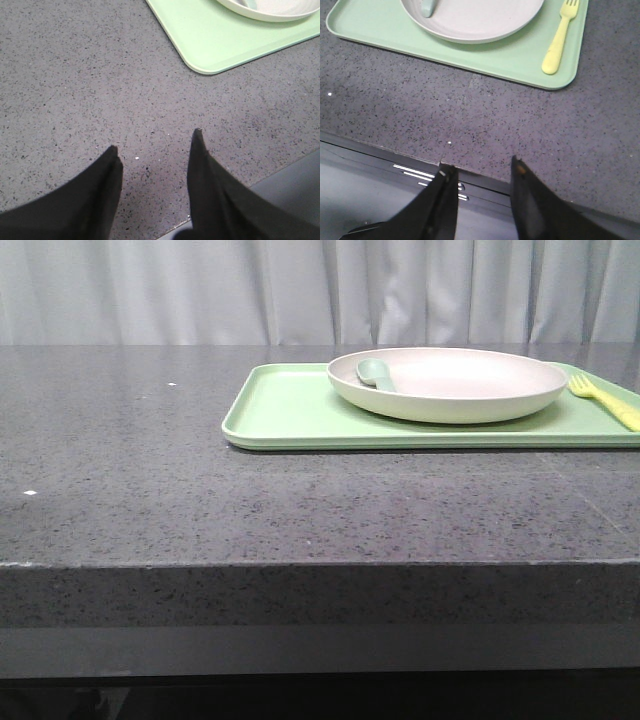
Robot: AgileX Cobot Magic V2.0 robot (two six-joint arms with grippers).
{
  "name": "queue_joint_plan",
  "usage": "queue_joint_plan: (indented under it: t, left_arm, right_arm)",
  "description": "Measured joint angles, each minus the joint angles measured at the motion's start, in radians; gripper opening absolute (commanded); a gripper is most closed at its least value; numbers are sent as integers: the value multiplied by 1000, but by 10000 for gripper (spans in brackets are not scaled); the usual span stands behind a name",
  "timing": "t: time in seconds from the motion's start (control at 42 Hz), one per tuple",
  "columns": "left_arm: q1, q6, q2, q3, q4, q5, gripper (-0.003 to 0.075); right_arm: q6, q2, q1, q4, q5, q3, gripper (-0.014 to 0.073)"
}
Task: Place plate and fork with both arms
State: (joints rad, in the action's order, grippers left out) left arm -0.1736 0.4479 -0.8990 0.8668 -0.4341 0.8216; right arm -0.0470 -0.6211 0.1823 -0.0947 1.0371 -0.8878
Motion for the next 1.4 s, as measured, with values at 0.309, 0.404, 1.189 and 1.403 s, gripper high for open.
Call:
queue_joint_plan:
  t: [0.309,0.404,1.189,1.403]
  left_arm:
    - [0,0,0,0,0,0,181]
    - [0,0,0,0,0,0,49]
    - [6,-238,0,0,80,-169,-18]
    - [4,-241,2,0,89,-174,-18]
  right_arm:
    - [0,130,0,2,-56,77,1]
    - [0,133,0,2,-58,77,-119]
    - [-2,133,0,2,-60,77,-120]
    - [-2,133,0,2,-60,77,-120]
